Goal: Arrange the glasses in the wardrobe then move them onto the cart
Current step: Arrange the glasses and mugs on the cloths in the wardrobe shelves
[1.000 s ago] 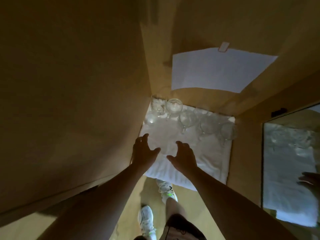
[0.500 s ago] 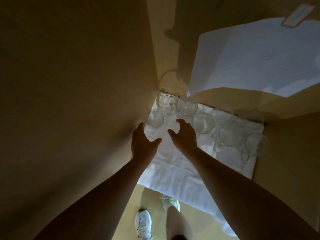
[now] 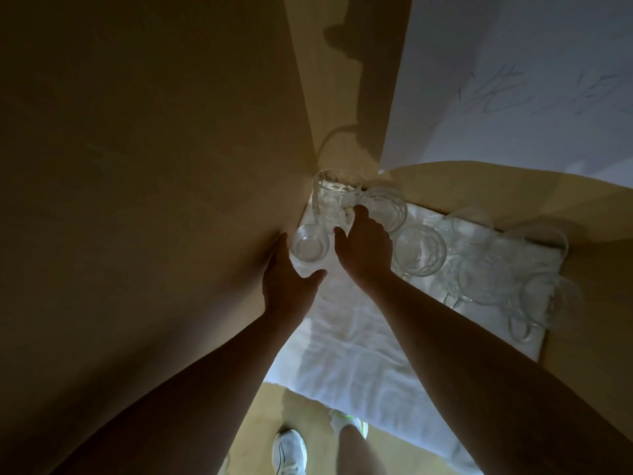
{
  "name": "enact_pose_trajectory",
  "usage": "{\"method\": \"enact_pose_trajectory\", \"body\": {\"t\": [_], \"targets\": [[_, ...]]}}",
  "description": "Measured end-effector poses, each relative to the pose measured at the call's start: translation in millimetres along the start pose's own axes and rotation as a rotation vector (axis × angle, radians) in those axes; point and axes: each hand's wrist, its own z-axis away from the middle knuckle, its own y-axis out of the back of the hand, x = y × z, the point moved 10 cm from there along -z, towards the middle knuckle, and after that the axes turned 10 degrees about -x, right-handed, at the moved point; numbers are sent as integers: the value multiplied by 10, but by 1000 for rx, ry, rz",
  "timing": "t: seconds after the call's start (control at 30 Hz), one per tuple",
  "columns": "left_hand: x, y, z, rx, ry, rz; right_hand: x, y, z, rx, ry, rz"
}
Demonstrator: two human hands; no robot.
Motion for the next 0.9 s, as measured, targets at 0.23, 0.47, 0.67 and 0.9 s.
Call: {"method": "enact_pose_trajectory", "body": {"t": [0.23, 0.47, 0.67, 0.9], "targets": [[184, -20, -198, 42, -82, -53, -10, -14, -91, -29, -9, 51], [198, 88, -77, 111, -170, -46, -40, -66, -75, -68, -33, 111], [42, 174, 180, 103, -134, -21, -74, -154, -85, -138, -25, 28], [-21, 370, 602, 117, -67, -25, -23, -98, 153, -187, -98, 47]]}}
